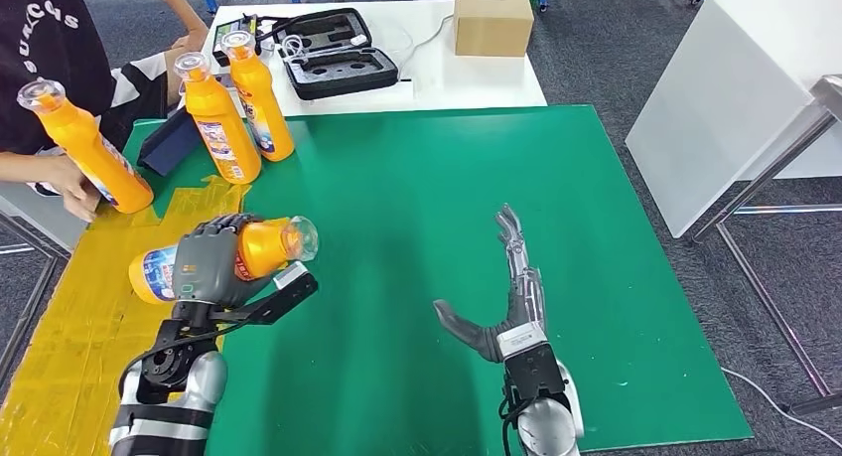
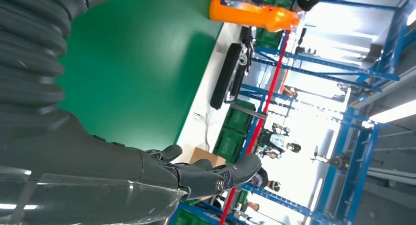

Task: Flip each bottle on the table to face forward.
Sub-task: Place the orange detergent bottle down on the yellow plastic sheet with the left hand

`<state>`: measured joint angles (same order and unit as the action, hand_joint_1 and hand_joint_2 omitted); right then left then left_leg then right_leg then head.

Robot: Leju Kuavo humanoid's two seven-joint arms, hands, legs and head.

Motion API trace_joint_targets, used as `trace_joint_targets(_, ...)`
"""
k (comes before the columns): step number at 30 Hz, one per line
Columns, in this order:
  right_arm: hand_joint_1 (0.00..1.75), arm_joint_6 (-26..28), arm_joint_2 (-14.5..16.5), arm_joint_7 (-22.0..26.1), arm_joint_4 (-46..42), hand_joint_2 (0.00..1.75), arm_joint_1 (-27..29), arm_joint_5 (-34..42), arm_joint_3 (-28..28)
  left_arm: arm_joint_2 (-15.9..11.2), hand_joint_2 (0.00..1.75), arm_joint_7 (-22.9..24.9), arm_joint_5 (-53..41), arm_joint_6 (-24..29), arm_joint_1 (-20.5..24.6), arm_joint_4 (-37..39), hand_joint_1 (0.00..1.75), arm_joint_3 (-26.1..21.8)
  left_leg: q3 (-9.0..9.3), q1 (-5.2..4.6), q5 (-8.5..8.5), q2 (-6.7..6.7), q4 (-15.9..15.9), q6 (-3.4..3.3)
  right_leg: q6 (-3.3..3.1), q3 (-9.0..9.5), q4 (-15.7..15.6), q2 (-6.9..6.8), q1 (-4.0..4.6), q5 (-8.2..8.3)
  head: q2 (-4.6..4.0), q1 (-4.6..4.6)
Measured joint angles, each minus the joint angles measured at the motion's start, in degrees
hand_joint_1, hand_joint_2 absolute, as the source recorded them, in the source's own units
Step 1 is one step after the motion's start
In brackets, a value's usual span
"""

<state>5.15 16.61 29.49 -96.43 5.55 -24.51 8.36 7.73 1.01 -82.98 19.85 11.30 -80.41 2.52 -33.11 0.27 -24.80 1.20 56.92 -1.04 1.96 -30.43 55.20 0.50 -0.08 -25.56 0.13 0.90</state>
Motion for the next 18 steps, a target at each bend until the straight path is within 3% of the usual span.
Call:
trace_joint_targets(4,0.00,-0.1,0.0,0.0,-0.3,1.75,-0.3,0.1,-0.3,-0.7,1.75,0.4,-0.8,1.1,2.0,7.3,1.75,-0.2,-0.01,0.00,0.00,0.00,0.0,0.00,0.00,-0.01,0.0,0.00,0.00,0.00,0.00,0.00)
trace_joint_targets(13,0.00,-0.4,0.0,0.1,-0.5,1.75,-0.4,0.7,-0.9,-1.3,1.75,1.4,-0.9,0.7,4.2,14.1,1.75,-1.0,-0.08,0.00,0.00,0.01,0.0,0.01,0.00,-0.06,0.0,0.00,0.00,0.00,0.00,-0.01)
trace_joint_targets(18,0.00,-0.9,-0.2,0.2,-0.5,1.75,-0.9,1.4,-0.9,-2.5,1.75,4.1,-2.6,4.7,7.9,23.9,1.75,-4.4,-0.06,0.01,0.02,-0.01,0.0,0.01,0.00,-0.04,0.0,0.00,0.01,0.00,0.00,-0.01)
